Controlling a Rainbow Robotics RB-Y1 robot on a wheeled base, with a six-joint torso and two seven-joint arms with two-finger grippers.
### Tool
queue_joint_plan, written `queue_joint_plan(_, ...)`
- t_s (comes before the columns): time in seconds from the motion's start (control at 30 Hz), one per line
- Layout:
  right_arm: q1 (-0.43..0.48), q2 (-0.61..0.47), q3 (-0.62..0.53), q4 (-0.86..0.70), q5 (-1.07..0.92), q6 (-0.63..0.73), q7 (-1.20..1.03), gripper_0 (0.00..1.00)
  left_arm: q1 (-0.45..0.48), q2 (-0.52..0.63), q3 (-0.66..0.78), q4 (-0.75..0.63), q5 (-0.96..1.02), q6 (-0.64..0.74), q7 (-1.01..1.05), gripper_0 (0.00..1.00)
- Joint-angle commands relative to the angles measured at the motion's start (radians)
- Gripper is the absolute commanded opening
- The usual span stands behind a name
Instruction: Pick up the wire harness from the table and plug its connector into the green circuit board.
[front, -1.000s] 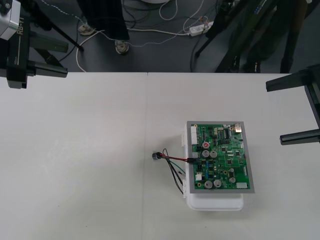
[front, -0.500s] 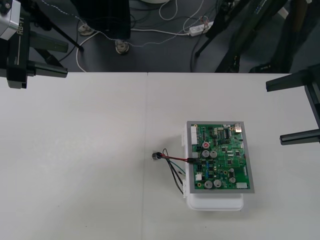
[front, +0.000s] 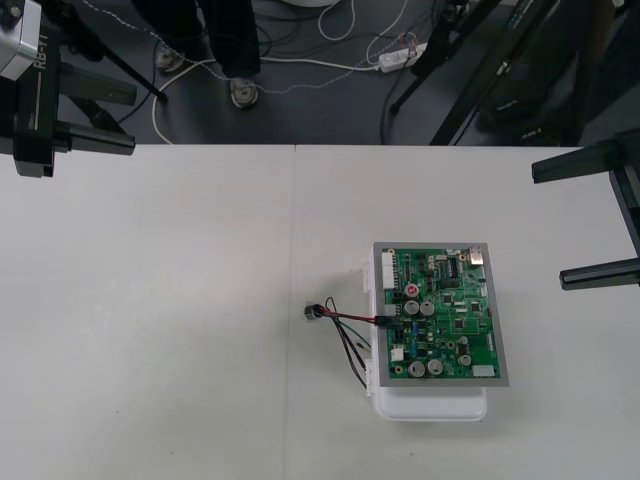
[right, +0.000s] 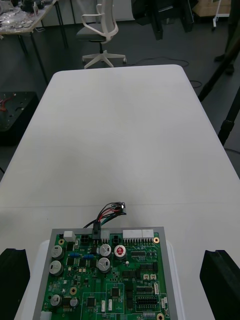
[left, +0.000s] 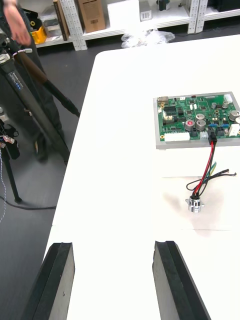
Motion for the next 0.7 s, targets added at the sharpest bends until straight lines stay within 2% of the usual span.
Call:
queue_joint_plan(0.03, -0.026, -0.032, -0.035, 0.003, -0.009, -0.006, 0.015, 1.00, -0.036, 0.025, 0.027, -0.020, -0.005, 0.046, -0.036, 0.46)
queue_joint_plan(0.7, -0.026, -0.032, -0.035, 0.003, -0.009, -0.006, 0.015, 1.00, -0.036, 0.025, 0.027, -0.020, -0.005, 0.046, -0.036, 0.46)
